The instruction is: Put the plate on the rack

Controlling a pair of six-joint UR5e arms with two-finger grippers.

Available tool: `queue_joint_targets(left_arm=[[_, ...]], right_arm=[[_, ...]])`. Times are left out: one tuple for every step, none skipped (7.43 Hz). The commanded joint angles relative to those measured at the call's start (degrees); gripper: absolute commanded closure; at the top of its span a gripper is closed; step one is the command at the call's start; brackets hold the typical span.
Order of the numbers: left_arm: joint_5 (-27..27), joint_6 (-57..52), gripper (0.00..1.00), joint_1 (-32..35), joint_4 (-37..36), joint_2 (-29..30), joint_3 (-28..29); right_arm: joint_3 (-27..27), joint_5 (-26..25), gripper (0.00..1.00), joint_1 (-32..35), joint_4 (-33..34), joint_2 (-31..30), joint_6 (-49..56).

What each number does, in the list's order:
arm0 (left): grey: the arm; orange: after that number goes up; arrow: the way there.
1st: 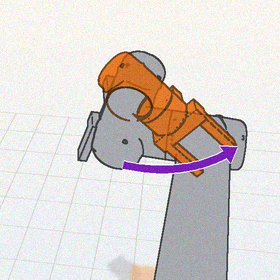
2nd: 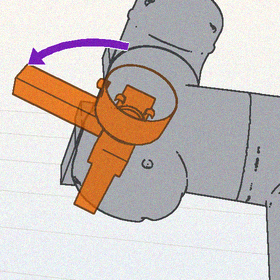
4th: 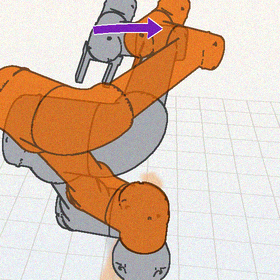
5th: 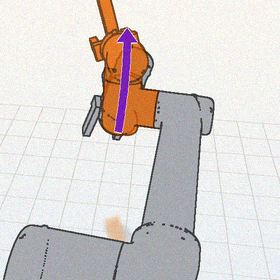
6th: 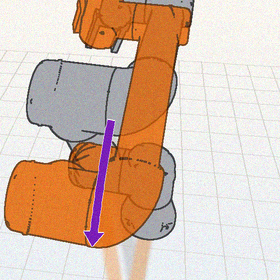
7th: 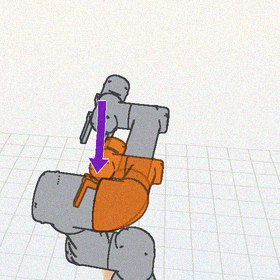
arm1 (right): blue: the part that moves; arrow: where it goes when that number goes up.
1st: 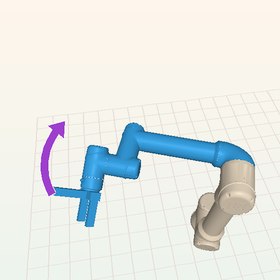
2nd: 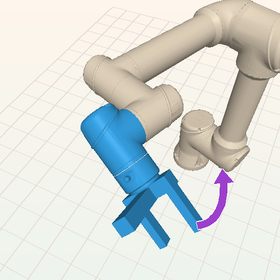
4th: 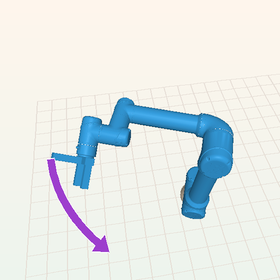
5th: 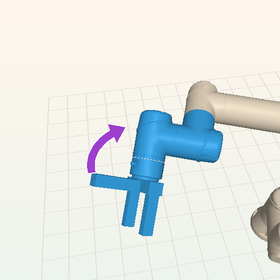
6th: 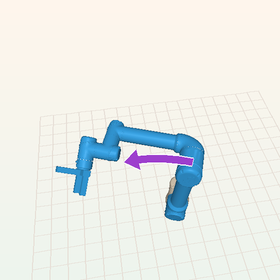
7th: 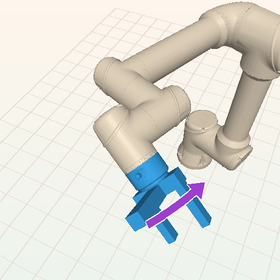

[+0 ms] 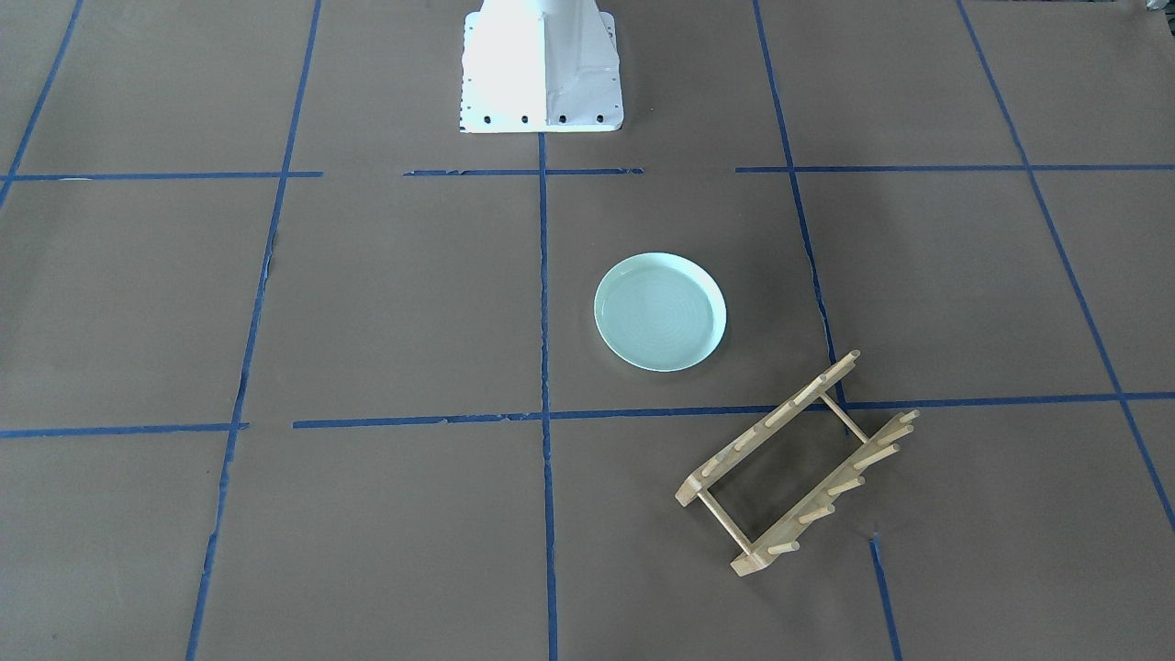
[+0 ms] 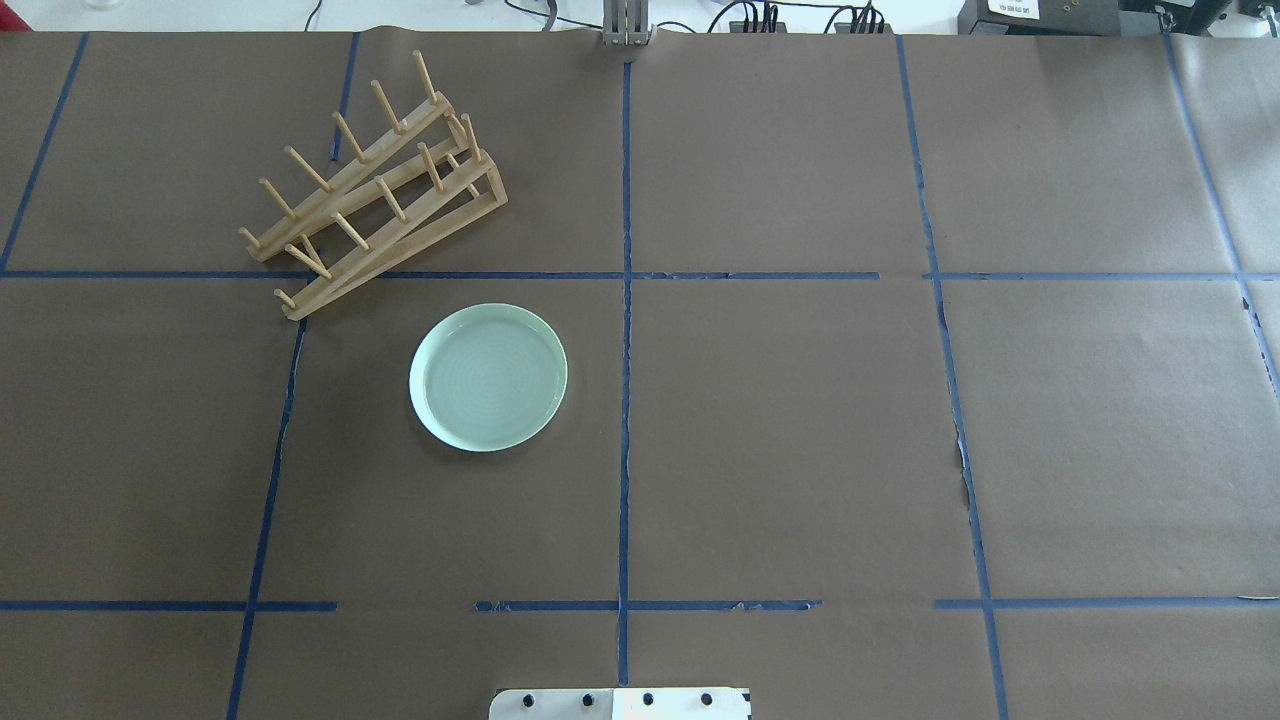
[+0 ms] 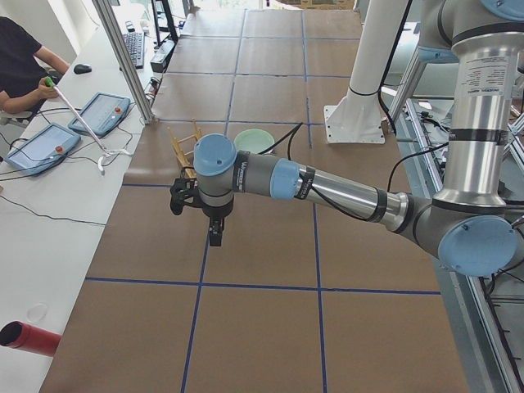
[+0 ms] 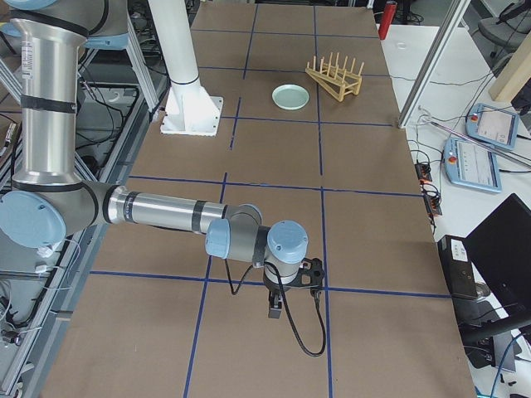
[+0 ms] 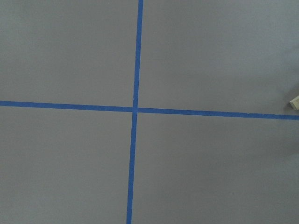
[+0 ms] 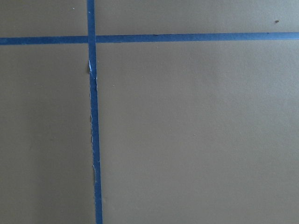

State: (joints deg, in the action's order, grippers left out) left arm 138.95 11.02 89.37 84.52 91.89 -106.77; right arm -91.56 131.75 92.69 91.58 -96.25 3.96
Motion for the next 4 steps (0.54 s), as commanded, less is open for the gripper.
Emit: queue_joint_targets(left_arm=[[-0.34,16.31,0.00,-11.08,1.61,6.41,-5.01],[-0.60,27.62,0.00,-16.71,1.61,11.59,-5.29],[-1.04,39.83,0.00,-23.29,1.35,17.04,-5.11],[-4.27,49.09,0.00,-28.84,1.09,21.79,-4.94]], right_arm=[[-0.02,0.00,0.00,-0.06,0.00,0.01,0.00],[-0.02,0.00,0.00,-0.06,0.00,0.01,0.00],[-0.02,0.00,0.00,-0.06,0.00,0.01,0.00],[-0.02,0.00,0.00,0.03,0.00,0.01,0.00]])
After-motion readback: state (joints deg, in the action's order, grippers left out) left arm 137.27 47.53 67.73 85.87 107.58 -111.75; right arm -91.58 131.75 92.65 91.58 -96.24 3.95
